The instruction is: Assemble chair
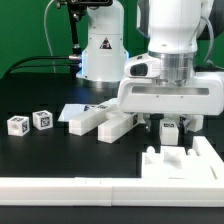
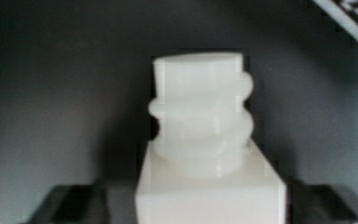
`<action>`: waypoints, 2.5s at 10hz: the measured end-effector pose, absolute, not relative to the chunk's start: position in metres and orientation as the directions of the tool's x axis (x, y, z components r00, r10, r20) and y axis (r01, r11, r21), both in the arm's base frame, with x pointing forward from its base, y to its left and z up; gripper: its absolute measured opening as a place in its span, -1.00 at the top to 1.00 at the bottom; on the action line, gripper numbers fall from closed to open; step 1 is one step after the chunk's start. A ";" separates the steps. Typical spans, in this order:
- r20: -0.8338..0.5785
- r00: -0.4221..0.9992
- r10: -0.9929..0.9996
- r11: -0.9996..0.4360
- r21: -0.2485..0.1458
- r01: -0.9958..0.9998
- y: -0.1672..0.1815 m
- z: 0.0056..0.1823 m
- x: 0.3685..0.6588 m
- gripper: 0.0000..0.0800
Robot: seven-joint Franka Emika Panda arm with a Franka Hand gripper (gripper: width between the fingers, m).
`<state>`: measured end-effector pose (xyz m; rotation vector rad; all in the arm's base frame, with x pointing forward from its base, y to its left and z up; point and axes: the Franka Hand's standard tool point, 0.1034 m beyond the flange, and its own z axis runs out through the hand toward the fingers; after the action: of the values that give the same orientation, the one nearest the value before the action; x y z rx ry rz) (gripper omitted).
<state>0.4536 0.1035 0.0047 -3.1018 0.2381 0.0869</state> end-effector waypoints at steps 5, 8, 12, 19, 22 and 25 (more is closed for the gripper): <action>-0.448 0.875 -0.184 -0.981 0.020 -0.195 0.100 0.028 0.489 -0.62; -0.601 0.782 -0.169 -0.982 0.035 -0.185 0.096 0.026 0.483 -0.62; -0.709 0.703 -0.057 -0.993 -0.032 -0.113 0.092 0.015 0.488 -0.62; -0.738 0.666 -0.110 -0.989 0.013 -0.149 0.099 0.009 0.485 -0.35; -0.738 0.666 -0.111 -0.989 0.013 -0.150 0.098 0.009 0.485 0.30; -0.713 0.694 -0.104 -0.988 -0.005 -0.153 0.089 0.041 0.505 0.29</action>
Offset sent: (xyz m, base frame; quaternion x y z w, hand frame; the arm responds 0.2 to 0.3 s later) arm 0.0375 -0.0005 0.0159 -0.0282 -0.1777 0.0476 0.9825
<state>0.5051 0.0888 0.0413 -2.8314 0.2153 1.1857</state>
